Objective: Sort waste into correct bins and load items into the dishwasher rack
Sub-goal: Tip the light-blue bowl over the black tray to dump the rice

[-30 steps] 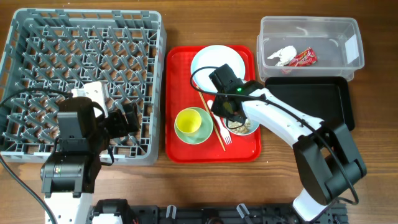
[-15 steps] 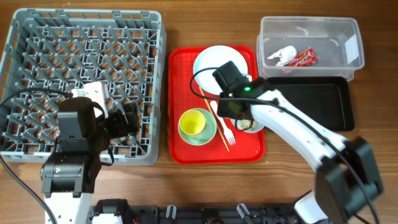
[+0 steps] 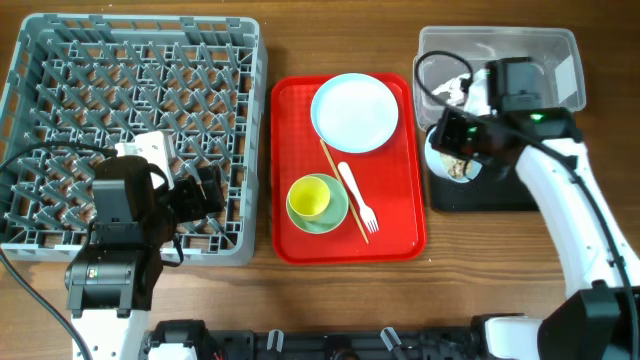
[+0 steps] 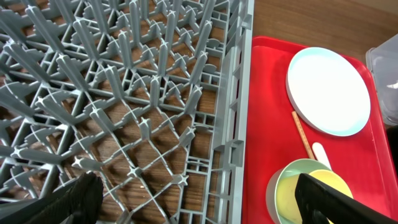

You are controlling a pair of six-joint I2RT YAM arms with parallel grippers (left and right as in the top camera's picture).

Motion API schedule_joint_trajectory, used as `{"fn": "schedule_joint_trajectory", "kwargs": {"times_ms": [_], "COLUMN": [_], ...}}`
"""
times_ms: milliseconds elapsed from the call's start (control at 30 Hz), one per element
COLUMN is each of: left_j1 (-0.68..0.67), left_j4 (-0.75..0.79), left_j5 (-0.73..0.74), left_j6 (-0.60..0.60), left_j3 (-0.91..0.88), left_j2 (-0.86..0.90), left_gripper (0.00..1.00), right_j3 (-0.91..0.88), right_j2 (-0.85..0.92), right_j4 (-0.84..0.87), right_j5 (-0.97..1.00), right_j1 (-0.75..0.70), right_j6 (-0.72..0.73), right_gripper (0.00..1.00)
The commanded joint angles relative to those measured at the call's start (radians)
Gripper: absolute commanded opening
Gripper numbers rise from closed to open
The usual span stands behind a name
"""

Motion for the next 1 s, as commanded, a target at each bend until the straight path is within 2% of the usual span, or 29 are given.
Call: {"fn": "schedule_joint_trajectory", "kwargs": {"times_ms": [0, 200, 367, 567, 700, 967], "left_j1": [-0.006, -0.006, -0.006, -0.006, -0.006, -0.006], "left_j4": [0.003, 0.002, 0.002, 0.002, 0.002, 0.0], "left_j5": [-0.01, -0.009, -0.01, -0.009, -0.01, -0.01], "left_j6": [0.001, 0.001, 0.001, 0.001, 0.001, 0.001], "left_j3": [0.017, 0.017, 0.017, 0.017, 0.017, 0.017], "left_j2": [0.001, 0.001, 0.001, 0.001, 0.001, 0.001], "left_gripper": [1.0, 1.0, 1.0, 1.0, 1.0, 1.0], "right_j3": [-0.031, -0.042, -0.042, -0.042, -0.042, -0.042], "right_j2": [0.075, 0.222, 0.328, 0.344, 0.344, 0.345], "right_j4": [0.01, 0.046, 0.057, 0.058, 0.06, 0.061], "right_j5": [-0.245, -0.468, -0.734, -0.952, -1.092, -1.22], "right_j1": [-0.114, -0.256, -0.354, -0.441, -0.492, -0.611], "right_j6": [-0.137, -0.191, -0.207, -0.197, -0.113, 0.092], "right_gripper": [0.04, 0.04, 0.04, 0.04, 0.04, 0.04]}}
